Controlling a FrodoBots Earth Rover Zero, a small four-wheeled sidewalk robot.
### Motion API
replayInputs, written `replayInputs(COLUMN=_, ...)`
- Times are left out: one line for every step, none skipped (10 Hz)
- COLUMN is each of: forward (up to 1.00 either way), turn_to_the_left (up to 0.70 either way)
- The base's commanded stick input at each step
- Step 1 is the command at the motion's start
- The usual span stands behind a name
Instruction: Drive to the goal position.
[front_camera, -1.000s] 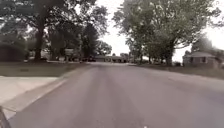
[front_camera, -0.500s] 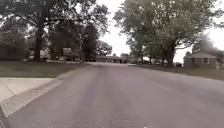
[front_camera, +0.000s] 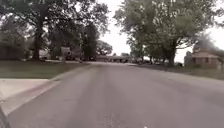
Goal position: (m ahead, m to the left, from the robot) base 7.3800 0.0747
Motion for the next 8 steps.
replayInputs(forward=0.7, turn_to_the_left=0.0)
replayInputs(forward=0.7, turn_to_the_left=0.0)
replayInputs(forward=0.7, turn_to_the_left=0.0)
replayInputs(forward=0.7, turn_to_the_left=0.0)
replayInputs(forward=0.7, turn_to_the_left=0.0)
replayInputs(forward=0.7, turn_to_the_left=0.0)
replayInputs(forward=0.7, turn_to_the_left=0.0)
replayInputs(forward=0.7, turn_to_the_left=0.0)
